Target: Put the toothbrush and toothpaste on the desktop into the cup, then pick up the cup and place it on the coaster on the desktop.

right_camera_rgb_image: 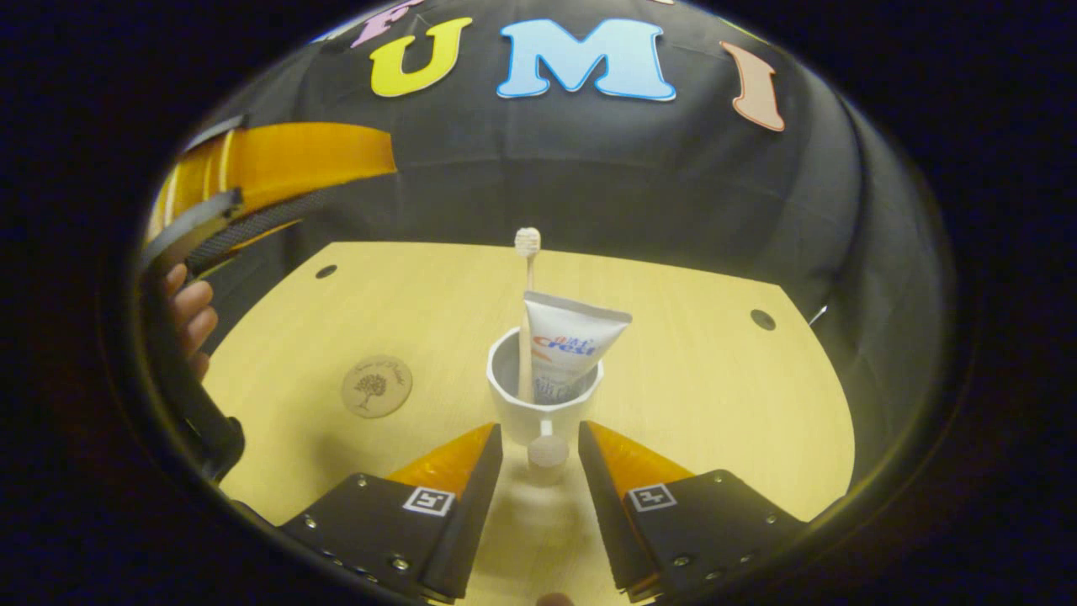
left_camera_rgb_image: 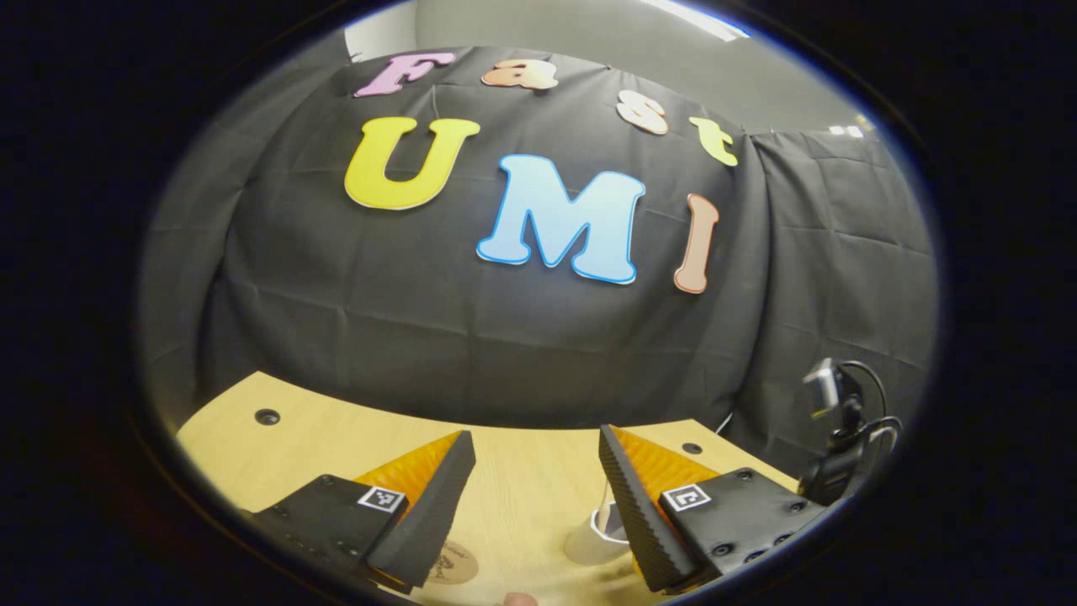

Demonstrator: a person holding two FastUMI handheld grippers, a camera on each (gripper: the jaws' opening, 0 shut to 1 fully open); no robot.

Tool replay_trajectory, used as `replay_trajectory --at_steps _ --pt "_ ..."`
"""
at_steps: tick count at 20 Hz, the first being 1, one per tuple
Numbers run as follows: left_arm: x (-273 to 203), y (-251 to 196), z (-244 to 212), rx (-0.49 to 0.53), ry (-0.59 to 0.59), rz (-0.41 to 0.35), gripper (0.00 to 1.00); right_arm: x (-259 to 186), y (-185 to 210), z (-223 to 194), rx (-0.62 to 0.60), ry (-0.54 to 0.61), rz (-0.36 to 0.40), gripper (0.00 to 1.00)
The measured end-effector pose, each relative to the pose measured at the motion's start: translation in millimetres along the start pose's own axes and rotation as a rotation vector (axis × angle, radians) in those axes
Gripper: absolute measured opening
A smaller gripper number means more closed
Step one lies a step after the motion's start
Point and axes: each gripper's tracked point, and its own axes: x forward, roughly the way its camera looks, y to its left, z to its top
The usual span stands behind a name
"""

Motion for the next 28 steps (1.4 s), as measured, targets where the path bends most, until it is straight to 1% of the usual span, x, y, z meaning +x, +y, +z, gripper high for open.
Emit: replay_trajectory --at_steps 1,2,3,7,13,14,15,19,20,22,23,24,25,26,27,28 --pt "-2.5 1.7 0.3 -0.002 0.003 -0.001 0.95 5.6 0.6 -1.4 -0.003 0.019 -0.011 0.6" --pt "-4.3 3.9 -0.4 -0.003 0.007 0.002 0.99 8.9 0.5 -4.1 -0.002 0.036 -0.019 0.6" --pt "-5.9 5.2 -0.3 -0.005 0.01 0.001 0.95 12.5 1.2 -6.6 0.0 0.052 -0.023 0.6" --pt "-13.9 8.1 1.8 -0.008 0.017 -0.008 0.95 22.4 1.9 -16.3 -0.004 0.101 -0.041 0.6" --pt "-23.6 12.5 1.7 -0.025 0.024 -0.019 0.95 38.0 5.6 -25.5 0.004 0.142 -0.04 0.6" --pt "-25.2 14.1 1.4 -0.03 0.027 -0.019 0.91 39.8 4.5 -25.7 0.005 0.147 -0.045 0.6" --pt "-26.6 15.6 0.3 -0.034 0.031 -0.016 0.95 41.9 3.3 -26.6 0.007 0.153 -0.048 0.6" --pt "-32.3 26.3 -3.0 -0.044 0.042 -0.001 0.95 45.5 4.0 -28.0 0.031 0.168 -0.039 0.6" --pt "-33.2 28.1 -3.2 -0.047 0.043 0.003 0.95 45.6 2.7 -28.7 0.031 0.167 -0.043 0.56" --pt "-34.4 30.1 -3.9 -0.049 0.046 0.005 0.95 47.4 0.3 -29.5 0.02 0.173 -0.061 0.43" --pt "-33.9 30.7 -4.1 -0.049 0.047 0.006 0.95 46.8 1.2 -31.6 0.019 0.176 -0.054 0.36" --pt "-34.0 31.4 -4.2 -0.049 0.047 0.007 0.95 47.5 1.6 -33.4 0.026 0.18 -0.058 0.34" --pt "-33.7 32.0 -3.7 -0.049 0.048 0.008 0.95 47.6 3.7 -33.5 0.034 0.176 -0.049 0.28" --pt "-34.3 32.8 -4.5 -0.048 0.05 0.01 0.95 47.8 5.2 -34.5 0.046 0.174 -0.04 0.27" --pt "-34.8 33.5 -4.9 -0.049 0.051 0.011 0.95 49.3 6.6 -34.1 0.054 0.171 -0.037 0.23" --pt "-34.2 33.3 -5.3 -0.051 0.052 0.01 0.95 49.8 6.4 -33.8 0.046 0.169 -0.035 0.23"
